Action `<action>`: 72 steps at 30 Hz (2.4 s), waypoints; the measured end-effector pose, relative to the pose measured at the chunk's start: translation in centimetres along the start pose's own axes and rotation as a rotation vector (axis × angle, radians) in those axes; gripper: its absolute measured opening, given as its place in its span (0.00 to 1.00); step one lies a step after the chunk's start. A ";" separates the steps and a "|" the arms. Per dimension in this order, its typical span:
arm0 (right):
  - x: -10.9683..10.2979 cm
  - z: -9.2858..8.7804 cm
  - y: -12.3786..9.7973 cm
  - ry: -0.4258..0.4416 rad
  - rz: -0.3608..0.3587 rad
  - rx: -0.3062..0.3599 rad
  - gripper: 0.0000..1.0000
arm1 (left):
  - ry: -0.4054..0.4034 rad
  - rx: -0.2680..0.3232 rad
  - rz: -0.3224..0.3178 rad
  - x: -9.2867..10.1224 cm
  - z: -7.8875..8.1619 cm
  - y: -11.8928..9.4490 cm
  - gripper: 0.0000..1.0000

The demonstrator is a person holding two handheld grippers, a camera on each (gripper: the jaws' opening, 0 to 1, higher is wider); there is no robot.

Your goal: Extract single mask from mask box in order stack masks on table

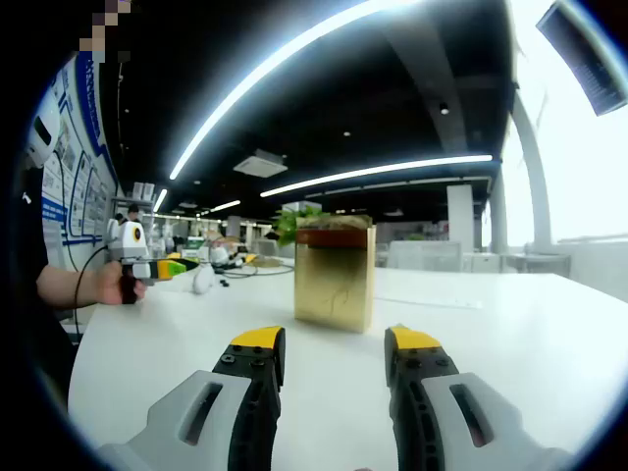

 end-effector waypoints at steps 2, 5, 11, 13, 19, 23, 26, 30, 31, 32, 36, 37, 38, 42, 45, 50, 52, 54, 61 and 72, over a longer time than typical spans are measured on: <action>0.0 -0.1 0.0 -0.007 0.000 -0.005 0.48 | 0.005 0.004 0.004 -0.1 0.1 0.0 0.42; 0.2 -0.1 -0.1 0.005 -0.005 -0.010 0.48 | 0.000 0.012 0.012 -0.2 0.2 0.0 0.43; 0.1 -0.2 -0.1 0.006 -0.003 -0.016 0.46 | -0.010 0.019 0.007 -0.1 0.4 0.0 0.42; 0.1 -0.2 -0.1 0.006 -0.002 -0.019 0.46 | -0.010 0.020 0.007 0.0 0.4 0.0 0.42; 0.2 -0.1 -0.2 0.039 -0.012 -0.011 0.44 | -0.017 0.029 0.011 -0.1 0.5 0.0 0.42; 0.2 0.0 -0.1 0.050 -0.018 -0.006 0.44 | -0.027 0.027 0.013 -0.2 0.5 0.0 0.41; 0.2 0.0 -0.1 0.055 -0.019 -0.005 0.44 | -0.019 0.017 0.004 0.0 0.3 0.1 0.41; 0.0 0.1 -0.1 0.058 -0.023 -0.005 0.44 | -0.020 0.017 0.002 0.1 0.4 0.0 0.41; 0.1 0.1 -0.1 0.059 -0.023 -0.004 0.44 | -0.021 0.018 0.004 0.0 0.4 0.0 0.41; 0.0 0.1 -0.1 0.058 -0.023 -0.004 0.44 | -0.020 0.019 0.005 0.0 0.4 0.0 0.41; 0.1 0.2 -0.1 0.057 -0.024 -0.002 0.44 | -0.006 0.012 0.006 0.1 0.4 0.1 0.41; 0.2 0.1 -0.1 0.058 -0.025 -0.003 0.44 | 0.022 0.002 -0.001 0.3 0.3 0.2 0.41; 0.3 0.0 -0.1 0.060 -0.027 -0.010 0.44 | 0.052 0.000 -0.010 0.5 0.3 0.4 0.42; 0.2 0.0 -0.1 0.057 -0.027 -0.012 0.44 | 0.075 -0.005 -0.037 0.4 0.2 0.8 0.42; 0.0 0.1 -0.1 0.053 -0.021 -0.009 0.44 | 0.050 -0.016 -0.046 0.1 -0.2 1.1 0.43; 0.5 0.0 -0.2 0.056 -0.022 -0.007 0.44 | -0.027 0.010 -0.046 0.5 0.2 2.6 0.44; 0.5 0.0 -0.2 0.058 -0.023 -0.007 0.44 | -0.023 0.013 -0.063 0.7 0.4 3.2 0.46; 0.6 -0.1 -0.2 0.057 -0.023 -0.010 0.44 | -0.007 0.022 -0.079 1.0 0.8 4.1 0.46; 0.6 0.0 -0.3 0.057 -0.022 -0.008 0.44 | -0.059 0.029 -0.079 0.4 0.6 6.7 0.46; -0.1 0.0 -0.1 0.056 -0.016 -0.009 0.44 | -0.035 0.009 -0.128 0.5 -1.0 9.6 0.47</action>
Point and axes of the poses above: the point that each gripper's makers call its tool centre point, and the gripper's own axes: y roughly forward along the fingers, x roughly to its right, z roughly out of its top, the point moved 1 cm from there along -y, roughly backward along the fingers, and after that the axes turned 15 degrees about x, right-handed, at the moved point
